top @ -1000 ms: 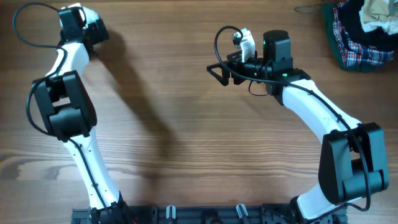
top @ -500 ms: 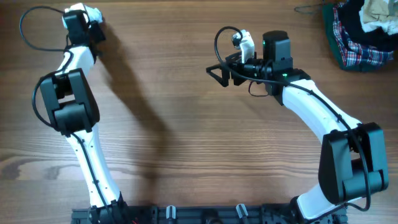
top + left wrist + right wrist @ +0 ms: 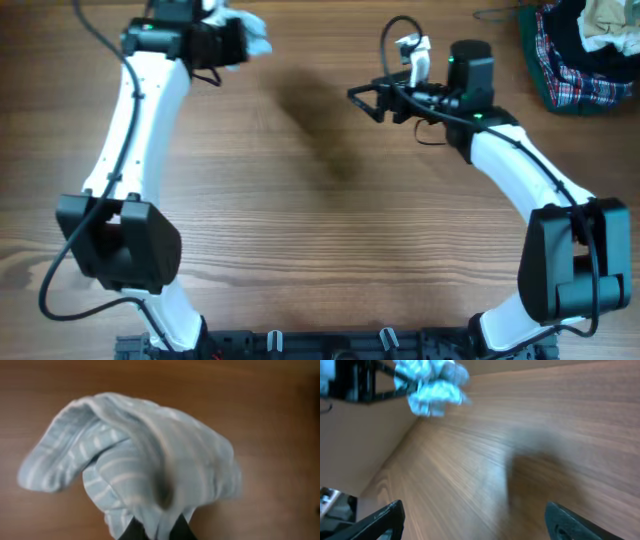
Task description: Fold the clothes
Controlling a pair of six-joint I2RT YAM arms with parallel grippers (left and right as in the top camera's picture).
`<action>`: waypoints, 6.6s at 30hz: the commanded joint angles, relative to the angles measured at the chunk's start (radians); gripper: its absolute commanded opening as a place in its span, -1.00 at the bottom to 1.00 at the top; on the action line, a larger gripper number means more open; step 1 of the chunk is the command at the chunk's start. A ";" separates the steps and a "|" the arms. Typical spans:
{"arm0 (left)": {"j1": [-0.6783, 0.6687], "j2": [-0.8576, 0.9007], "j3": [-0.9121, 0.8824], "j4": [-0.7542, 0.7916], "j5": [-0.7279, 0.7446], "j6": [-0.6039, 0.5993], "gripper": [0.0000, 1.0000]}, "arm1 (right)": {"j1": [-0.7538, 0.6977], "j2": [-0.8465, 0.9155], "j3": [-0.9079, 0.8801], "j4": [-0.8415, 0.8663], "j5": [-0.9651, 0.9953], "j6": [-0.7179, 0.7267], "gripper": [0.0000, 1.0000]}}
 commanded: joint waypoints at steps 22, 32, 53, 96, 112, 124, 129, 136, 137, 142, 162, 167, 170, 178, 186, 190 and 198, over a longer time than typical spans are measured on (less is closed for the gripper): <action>-0.116 -0.024 -0.005 -0.255 0.259 0.417 -0.92 | 0.313 -0.042 0.018 0.084 0.323 -0.204 0.35; -0.115 -0.024 -0.005 -0.301 0.258 0.418 -0.92 | 0.312 -0.043 0.019 0.149 0.462 -0.156 -0.22; -0.039 -0.024 -0.005 -0.230 0.168 0.316 0.99 | 0.312 -0.196 0.019 0.048 0.446 -0.166 -0.91; -0.299 0.089 -0.514 -0.029 0.119 0.282 -0.82 | 0.301 -0.131 -0.324 -0.250 0.500 -0.360 0.53; -0.299 0.090 -0.516 0.006 0.118 0.282 -0.92 | 0.306 0.051 -0.323 -0.017 0.426 -0.273 -0.92; -0.270 0.090 -0.516 0.057 0.081 0.152 -0.92 | 0.158 -0.202 -0.299 -0.114 0.495 -0.062 -0.91; -0.274 0.088 -0.516 -0.035 0.081 0.150 -0.92 | 0.142 -0.211 -0.299 -0.174 0.566 -0.061 -0.91; -0.268 0.087 -0.516 -0.048 0.031 0.151 -0.07 | 0.142 -0.211 -0.299 -0.172 0.566 -0.063 -0.92; -0.268 0.087 -0.516 -0.042 -0.016 0.151 0.13 | 0.142 -0.211 -0.299 -0.172 0.566 -0.063 -0.92; -0.268 0.087 -0.516 0.075 -0.099 0.151 0.40 | 0.142 -0.211 -0.299 -0.174 0.566 -0.063 -0.91; -0.309 -0.065 -0.521 0.088 -0.103 0.084 -0.92 | 0.142 -0.286 -0.243 -0.183 0.516 -0.062 -0.91; -0.303 -0.388 -0.520 0.153 -0.144 0.053 -0.92 | 0.142 -0.440 -0.240 -0.234 0.491 -0.119 -0.91; -0.303 -0.500 -0.520 0.178 -0.215 0.053 -0.92 | 0.142 -0.517 -0.240 -0.274 0.475 -0.236 -0.91; -0.306 -0.531 -0.521 0.079 -0.274 0.041 -0.92 | 0.142 -0.628 -0.119 -0.518 0.494 -0.354 -0.91; -0.399 -0.640 -0.520 -0.092 -0.275 -0.092 -0.92 | 0.142 -0.631 -0.029 -0.784 0.480 -0.223 -0.91; -0.448 -0.738 -0.520 -0.152 -0.278 -0.164 -0.92 | 0.145 -0.644 0.068 -0.909 0.448 -0.197 -0.91; -0.583 -0.820 -0.520 -0.197 -0.297 -0.269 -0.92 | 0.145 -0.729 0.115 -1.121 0.448 -0.084 -0.91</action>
